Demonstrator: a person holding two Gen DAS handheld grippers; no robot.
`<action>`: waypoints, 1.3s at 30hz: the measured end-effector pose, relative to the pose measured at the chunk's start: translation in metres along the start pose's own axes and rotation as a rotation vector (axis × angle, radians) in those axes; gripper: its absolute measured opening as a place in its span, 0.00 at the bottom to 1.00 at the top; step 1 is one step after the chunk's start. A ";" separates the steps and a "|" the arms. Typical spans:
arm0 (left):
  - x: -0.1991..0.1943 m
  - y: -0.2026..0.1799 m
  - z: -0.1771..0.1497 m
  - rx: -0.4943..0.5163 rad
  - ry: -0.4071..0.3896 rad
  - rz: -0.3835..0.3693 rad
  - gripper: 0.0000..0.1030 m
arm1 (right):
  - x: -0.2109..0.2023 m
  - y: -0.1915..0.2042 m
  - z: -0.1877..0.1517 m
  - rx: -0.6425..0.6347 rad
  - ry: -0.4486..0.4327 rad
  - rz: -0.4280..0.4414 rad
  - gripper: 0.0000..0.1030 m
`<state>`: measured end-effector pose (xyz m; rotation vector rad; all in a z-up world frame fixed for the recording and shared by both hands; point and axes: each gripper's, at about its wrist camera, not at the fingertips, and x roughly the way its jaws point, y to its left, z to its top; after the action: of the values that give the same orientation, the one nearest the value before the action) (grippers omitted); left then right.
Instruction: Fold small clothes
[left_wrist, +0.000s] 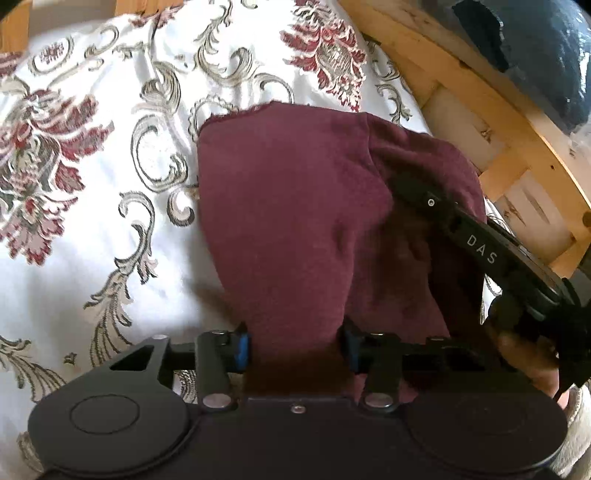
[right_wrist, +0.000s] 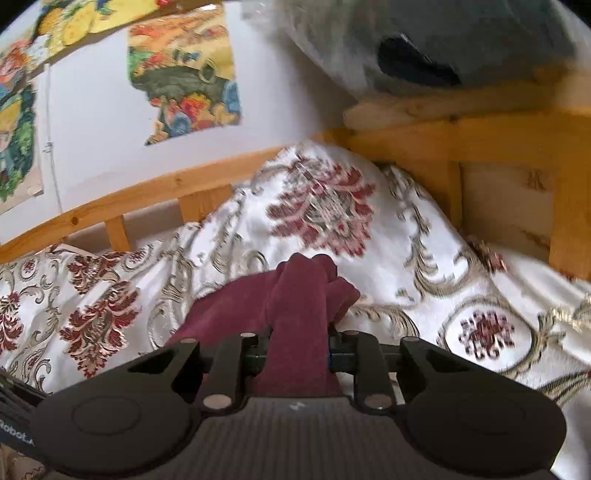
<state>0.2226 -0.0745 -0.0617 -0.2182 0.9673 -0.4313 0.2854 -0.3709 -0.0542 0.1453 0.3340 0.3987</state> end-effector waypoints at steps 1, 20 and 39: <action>-0.003 0.000 -0.001 0.004 -0.004 -0.001 0.43 | -0.004 0.003 0.001 -0.003 -0.017 0.010 0.23; -0.039 0.044 0.048 -0.014 -0.184 0.035 0.40 | 0.033 0.061 0.059 -0.020 -0.205 0.088 0.22; -0.012 0.098 0.079 -0.029 -0.192 0.142 0.77 | 0.139 0.029 0.050 0.000 0.021 -0.051 0.55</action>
<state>0.3080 0.0181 -0.0447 -0.2118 0.7953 -0.2615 0.4126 -0.2920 -0.0418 0.1325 0.3575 0.3500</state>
